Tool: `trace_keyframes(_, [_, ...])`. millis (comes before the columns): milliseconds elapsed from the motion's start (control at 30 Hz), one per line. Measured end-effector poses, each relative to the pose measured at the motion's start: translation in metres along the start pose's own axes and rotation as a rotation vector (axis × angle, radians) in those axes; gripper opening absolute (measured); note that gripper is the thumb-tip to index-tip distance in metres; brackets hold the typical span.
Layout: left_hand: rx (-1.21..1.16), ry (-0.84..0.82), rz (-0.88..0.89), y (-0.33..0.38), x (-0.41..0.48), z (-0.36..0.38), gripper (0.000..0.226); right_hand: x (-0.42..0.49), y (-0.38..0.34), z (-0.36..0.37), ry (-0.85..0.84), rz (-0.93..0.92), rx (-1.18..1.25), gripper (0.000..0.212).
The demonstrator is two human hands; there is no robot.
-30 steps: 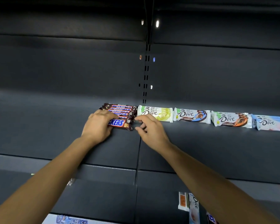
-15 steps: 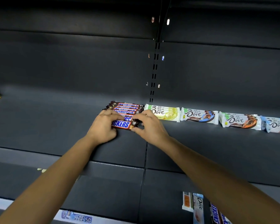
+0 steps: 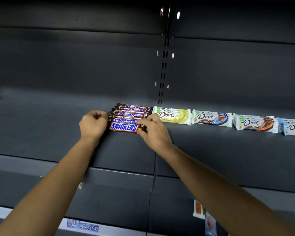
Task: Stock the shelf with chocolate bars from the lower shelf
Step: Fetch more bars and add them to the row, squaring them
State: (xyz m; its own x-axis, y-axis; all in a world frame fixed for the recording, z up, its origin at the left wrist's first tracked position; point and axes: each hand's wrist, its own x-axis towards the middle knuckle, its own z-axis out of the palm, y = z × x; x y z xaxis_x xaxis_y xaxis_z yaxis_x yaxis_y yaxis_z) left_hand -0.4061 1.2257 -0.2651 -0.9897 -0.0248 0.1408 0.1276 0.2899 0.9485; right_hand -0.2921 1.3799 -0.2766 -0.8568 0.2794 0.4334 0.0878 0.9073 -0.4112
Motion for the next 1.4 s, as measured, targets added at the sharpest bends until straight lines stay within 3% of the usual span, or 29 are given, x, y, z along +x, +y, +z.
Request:
trace_keyframes(767, [-0.006,-0.075,0.014,-0.005,0.003,0.004,0.005,0.003,-0.002,0.004,-0.027,0.04,0.067,0.033])
trace_keyframes(933, [0.058,-0.075,0.052,-0.003,0.001,0.002,0.005,0.0,-0.003,0.0,-0.027,0.054,0.102,0.045])
trace_keyframes(1033, [0.179,-0.042,0.125,-0.003,-0.002,0.0,0.01,-0.005,-0.002,-0.011,-0.027,0.093,0.122,0.052])
trace_keyframes(1200, [0.463,0.028,0.415,0.01,-0.023,0.003,0.021,-0.016,0.01,-0.036,-0.04,0.095,-0.018,0.04])
trace_keyframes(1400, [0.686,-0.047,0.705,0.032,-0.08,0.027,0.024,-0.049,0.03,-0.064,-0.099,0.107,-0.2,0.038])
